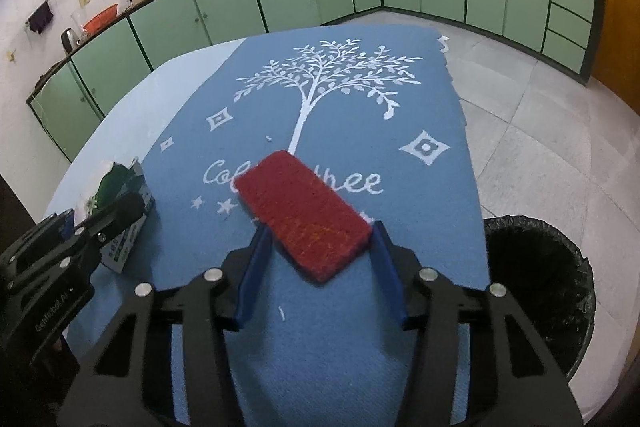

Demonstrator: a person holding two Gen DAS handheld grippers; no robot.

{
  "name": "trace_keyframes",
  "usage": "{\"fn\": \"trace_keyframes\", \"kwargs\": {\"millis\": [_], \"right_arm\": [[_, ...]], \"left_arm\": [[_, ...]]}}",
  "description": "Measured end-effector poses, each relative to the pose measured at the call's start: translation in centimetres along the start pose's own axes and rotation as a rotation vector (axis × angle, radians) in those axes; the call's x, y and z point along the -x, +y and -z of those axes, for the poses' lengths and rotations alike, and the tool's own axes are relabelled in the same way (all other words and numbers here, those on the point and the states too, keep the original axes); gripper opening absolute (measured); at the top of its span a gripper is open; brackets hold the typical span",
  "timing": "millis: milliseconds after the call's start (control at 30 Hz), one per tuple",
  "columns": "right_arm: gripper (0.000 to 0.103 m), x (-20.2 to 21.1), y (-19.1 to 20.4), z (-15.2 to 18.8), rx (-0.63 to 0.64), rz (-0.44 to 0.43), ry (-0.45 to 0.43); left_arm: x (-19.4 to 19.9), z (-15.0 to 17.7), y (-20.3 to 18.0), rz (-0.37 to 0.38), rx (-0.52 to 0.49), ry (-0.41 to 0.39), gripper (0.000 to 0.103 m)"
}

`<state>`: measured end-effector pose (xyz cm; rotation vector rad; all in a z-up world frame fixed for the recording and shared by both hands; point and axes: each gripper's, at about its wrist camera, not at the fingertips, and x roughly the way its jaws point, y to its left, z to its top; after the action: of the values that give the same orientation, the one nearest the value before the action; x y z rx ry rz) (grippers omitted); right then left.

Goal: Collect trash
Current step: 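Grasp the second red scouring pad with the right gripper, then carry the wrapper and red pad to the bin and release both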

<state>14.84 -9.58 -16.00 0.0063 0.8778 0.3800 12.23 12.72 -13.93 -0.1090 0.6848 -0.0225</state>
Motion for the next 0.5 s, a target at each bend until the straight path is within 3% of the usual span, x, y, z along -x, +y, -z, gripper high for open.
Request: {"fn": "trace_keyframes", "kwargs": {"millis": [267,500], "right_arm": [[0.046,2.4,-0.6,-0.1,-0.014,-0.005,-0.089],[0.046,6.2,-1.4,-0.9,-0.027,0.007,-0.178]], "left_arm": [[0.7,-0.3,0.0,-0.007,0.003,-0.023,0.028],[2.9,-1.7,-1.1,0.031,0.004,-0.079,0.028]]}}
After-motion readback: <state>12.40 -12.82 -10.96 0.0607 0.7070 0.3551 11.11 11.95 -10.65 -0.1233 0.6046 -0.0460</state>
